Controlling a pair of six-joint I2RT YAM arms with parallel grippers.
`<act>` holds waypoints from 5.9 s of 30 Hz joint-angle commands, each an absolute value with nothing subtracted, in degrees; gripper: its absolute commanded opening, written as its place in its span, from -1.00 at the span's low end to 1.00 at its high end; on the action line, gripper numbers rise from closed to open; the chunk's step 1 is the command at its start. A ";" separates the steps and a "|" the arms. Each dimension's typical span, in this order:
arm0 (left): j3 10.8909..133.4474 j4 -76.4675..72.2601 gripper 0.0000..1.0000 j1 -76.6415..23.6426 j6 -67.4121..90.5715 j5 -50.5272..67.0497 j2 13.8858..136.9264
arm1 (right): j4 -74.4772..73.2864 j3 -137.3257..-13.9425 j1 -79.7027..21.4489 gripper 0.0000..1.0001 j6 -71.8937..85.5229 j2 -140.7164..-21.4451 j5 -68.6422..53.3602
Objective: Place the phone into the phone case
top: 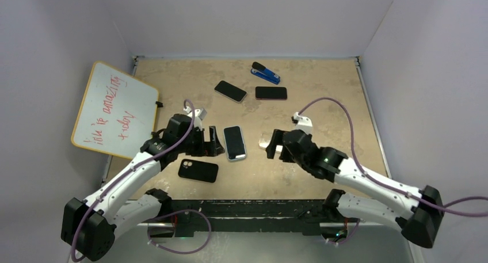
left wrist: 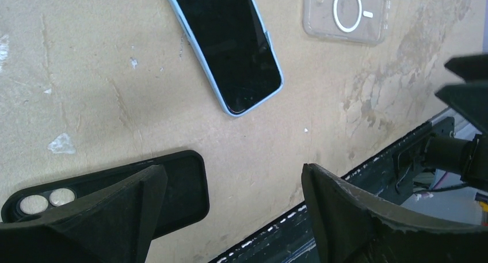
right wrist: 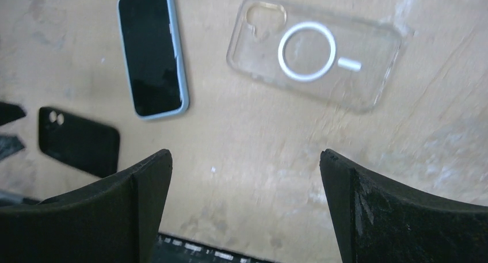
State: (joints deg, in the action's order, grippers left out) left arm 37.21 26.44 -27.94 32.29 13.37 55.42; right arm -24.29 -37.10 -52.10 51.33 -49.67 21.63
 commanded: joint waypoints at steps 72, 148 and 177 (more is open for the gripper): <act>35.01 29.25 0.62 -27.57 49.05 -6.36 63.39 | -10.85 -115.10 -32.03 0.61 -5.54 -140.79 -5.38; 42.49 17.40 0.25 -64.82 50.11 -4.38 70.41 | -11.61 -44.25 -37.45 0.23 32.71 -59.20 6.17; 32.79 33.01 -0.09 -53.09 65.18 -23.08 70.15 | -11.00 -41.54 -37.46 0.20 33.27 -55.81 2.56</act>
